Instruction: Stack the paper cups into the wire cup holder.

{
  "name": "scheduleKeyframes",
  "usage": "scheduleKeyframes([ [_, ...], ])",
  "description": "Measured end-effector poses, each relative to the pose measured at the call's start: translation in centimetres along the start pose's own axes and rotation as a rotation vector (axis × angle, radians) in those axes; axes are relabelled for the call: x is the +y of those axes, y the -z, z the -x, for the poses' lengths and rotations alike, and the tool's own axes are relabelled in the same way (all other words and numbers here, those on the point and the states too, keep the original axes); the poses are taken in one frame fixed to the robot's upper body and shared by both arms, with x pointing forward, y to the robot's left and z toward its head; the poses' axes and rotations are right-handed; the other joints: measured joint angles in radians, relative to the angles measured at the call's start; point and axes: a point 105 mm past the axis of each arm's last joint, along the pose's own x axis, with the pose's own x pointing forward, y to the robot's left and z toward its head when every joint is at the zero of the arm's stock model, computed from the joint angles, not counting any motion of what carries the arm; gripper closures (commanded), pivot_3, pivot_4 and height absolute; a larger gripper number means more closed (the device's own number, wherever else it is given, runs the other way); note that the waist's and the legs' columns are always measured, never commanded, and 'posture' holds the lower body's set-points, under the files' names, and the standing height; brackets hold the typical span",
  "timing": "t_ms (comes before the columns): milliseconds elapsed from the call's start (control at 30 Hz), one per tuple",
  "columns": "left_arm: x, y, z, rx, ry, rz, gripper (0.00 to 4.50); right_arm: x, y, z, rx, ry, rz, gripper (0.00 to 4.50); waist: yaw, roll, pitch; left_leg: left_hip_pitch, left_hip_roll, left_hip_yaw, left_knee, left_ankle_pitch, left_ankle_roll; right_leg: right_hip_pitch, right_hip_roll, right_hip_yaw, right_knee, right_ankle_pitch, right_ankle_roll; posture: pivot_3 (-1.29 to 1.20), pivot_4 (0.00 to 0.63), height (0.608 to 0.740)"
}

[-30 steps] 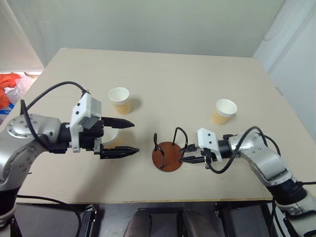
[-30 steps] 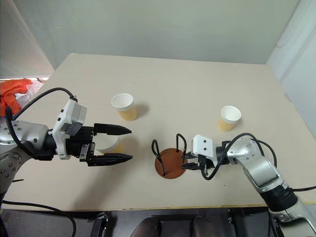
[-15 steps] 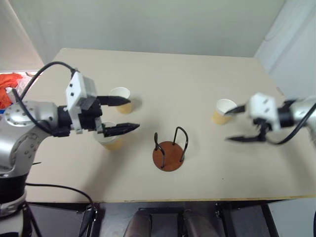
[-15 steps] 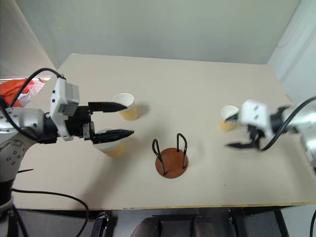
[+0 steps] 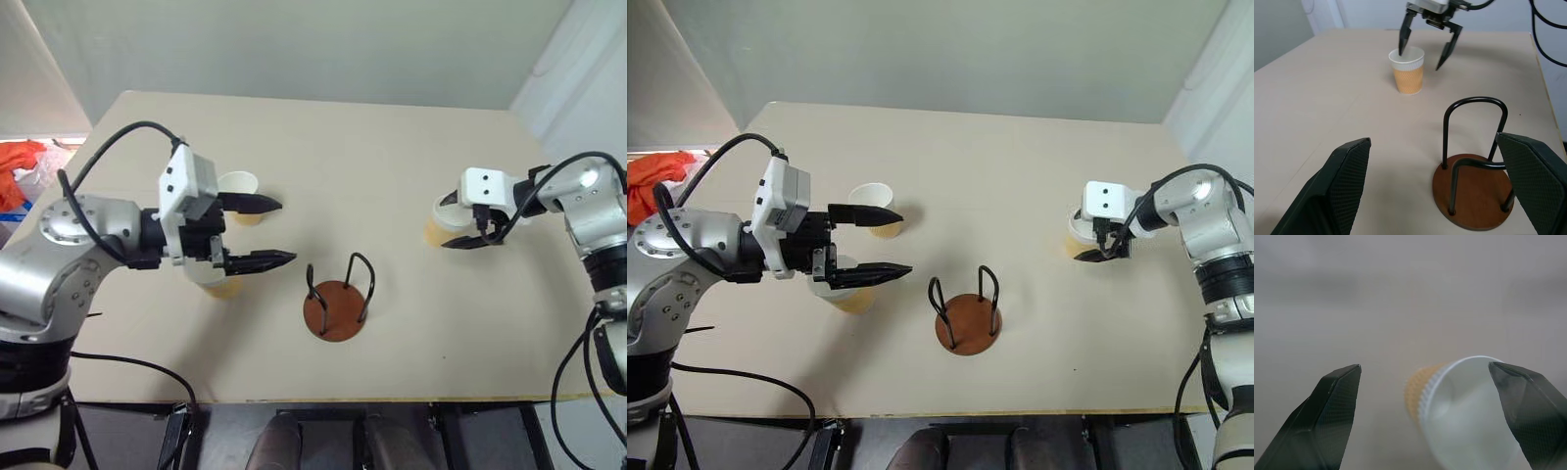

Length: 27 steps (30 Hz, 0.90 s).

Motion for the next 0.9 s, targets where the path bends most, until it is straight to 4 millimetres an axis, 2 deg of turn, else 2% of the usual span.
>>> scheduleKeyframes([
  [67,-0.1,-0.1,0.2,0.001,-0.006,-0.007,0.0,0.1,0.5,-0.4,0.014,-0.006,-0.003,0.61,0.0,0.0,0.0,0.0,0.0,0.0,0.0,0.0,0.0,0.0,0.0,0.0,0.0,0.0,0.0,0.0,0.15,0.74],
  [200,-0.6,0.5,0.2,0.016,-0.007,0.019,0.0,0.4,1.6,-1.4,0.036,-0.021,-0.019,1.97,0.0,0.0,0.0,0.0,0.0,0.0,0.0,0.0,0.0,0.0,0.0,0.0,0.001,0.0,0.0,0.0,0.15,0.74],
  [433,-0.5,0.3,0.7,0.018,-0.038,0.009,0.0,-0.1,2.4,-1.3,0.08,-0.008,0.008,4.38,-0.001,0.001,0.001,0.0,0.0,0.0,0.0,0.0,0.0,0.0,0.0,0.0,0.002,0.001,-0.002,0.0,0.15,0.74],
  [633,-0.4,0.4,0.9,0.033,-0.042,0.006,0.0,-0.7,1.6,0.0,0.093,-0.012,0.1,4.45,0.0,0.003,0.002,-0.001,0.001,0.0,0.0,0.0,0.0,-0.001,0.0,-0.001,0.002,0.001,-0.002,0.0,0.15,0.74],
  [700,-0.2,0.3,1.4,0.04,-0.057,0.0,0.0,-1.1,-0.6,1.7,0.036,-0.013,0.162,4.45,-0.001,0.007,0.004,-0.004,0.0,0.001,0.0,0.001,-0.002,-0.005,0.0,0.0,0.002,0.001,-0.002,0.0,0.15,0.74],
  [733,-0.1,0.2,1.5,0.04,-0.063,-0.003,0.0,-1.4,-2.4,2.7,-0.023,-0.008,0.192,4.45,-0.002,0.008,0.005,-0.005,0.0,0.002,0.0,0.001,-0.003,-0.006,0.0,0.0,0.002,0.001,-0.002,0.0,0.15,0.74],
  [833,-0.2,0.2,1.6,0.039,-0.059,-0.002,0.0,-1.5,-9.5,6.9,-0.235,0.01,0.339,4.45,-0.006,0.01,0.006,-0.009,0.002,0.002,-0.001,0.004,-0.006,-0.009,0.001,0.0,0.001,0.001,-0.003,0.0,0.15,0.74],
  [900,-0.2,0.4,1.5,0.042,-0.05,0.006,0.0,-0.4,-12.8,9.1,-0.338,-0.007,0.416,4.45,-0.006,0.01,0.006,-0.009,0.003,0.001,-0.001,0.004,-0.007,-0.009,0.002,-0.001,0.0,0.0,-0.004,0.0,0.15,0.74],
])
